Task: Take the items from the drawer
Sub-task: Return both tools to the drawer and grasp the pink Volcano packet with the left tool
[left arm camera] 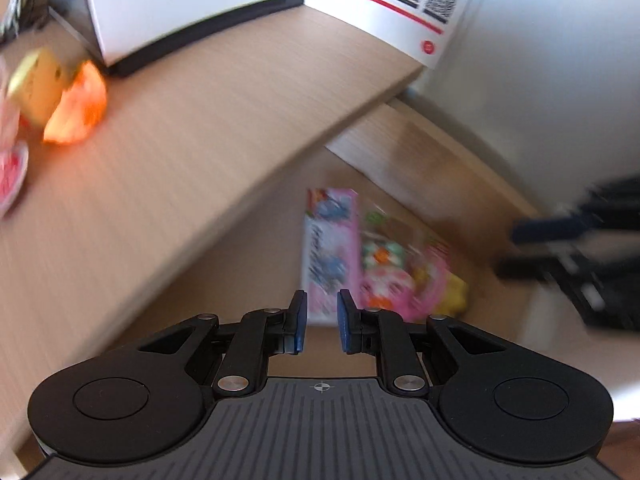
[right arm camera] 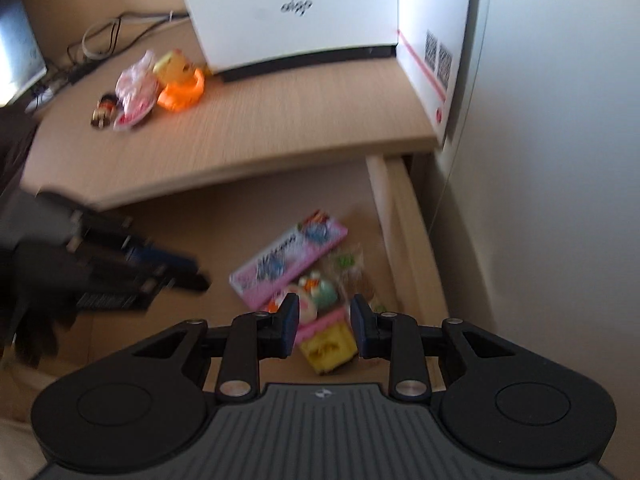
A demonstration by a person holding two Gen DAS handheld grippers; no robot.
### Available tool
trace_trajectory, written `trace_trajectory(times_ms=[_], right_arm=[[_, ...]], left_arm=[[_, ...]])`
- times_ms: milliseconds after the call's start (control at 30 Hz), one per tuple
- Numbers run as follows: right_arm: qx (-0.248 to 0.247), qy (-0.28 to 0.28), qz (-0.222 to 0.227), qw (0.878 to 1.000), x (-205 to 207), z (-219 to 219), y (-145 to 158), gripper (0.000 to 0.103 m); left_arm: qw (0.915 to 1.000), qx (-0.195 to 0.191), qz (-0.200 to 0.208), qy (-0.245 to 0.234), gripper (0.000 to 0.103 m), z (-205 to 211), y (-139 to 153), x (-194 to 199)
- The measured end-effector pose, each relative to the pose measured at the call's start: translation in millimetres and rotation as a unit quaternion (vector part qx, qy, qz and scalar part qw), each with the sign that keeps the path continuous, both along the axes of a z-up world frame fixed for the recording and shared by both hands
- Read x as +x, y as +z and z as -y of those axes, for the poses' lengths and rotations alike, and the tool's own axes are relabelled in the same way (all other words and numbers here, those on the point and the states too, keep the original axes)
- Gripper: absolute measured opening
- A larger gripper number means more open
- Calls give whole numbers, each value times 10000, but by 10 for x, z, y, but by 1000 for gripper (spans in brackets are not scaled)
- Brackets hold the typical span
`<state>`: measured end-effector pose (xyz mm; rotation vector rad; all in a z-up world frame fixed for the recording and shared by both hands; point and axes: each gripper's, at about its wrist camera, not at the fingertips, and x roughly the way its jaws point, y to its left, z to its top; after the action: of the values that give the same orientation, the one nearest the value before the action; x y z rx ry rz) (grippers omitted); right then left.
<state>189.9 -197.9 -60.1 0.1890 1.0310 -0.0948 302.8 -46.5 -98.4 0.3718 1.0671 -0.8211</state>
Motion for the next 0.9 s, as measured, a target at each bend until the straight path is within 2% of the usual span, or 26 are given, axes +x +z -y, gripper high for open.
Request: trace_trajectory(times_ms=[100,200,367,900], right_arm=[[59,35,-40,10000,-50,-55,-37,27],[110,55,-82,9999,-107,-85,-66,27],[109,61,-135,9998,-182,-105,-111,27],[113,67,-80,9999,-250,-19,-91,28]], left_arm=[[9996,121,240,-73,17,203,-72,54],[9994,181,204,-219,18,375,-186,78],[9974,626,248,-270,19,548,-447,67],[9990,274,313,-170,18,721,-550,229]])
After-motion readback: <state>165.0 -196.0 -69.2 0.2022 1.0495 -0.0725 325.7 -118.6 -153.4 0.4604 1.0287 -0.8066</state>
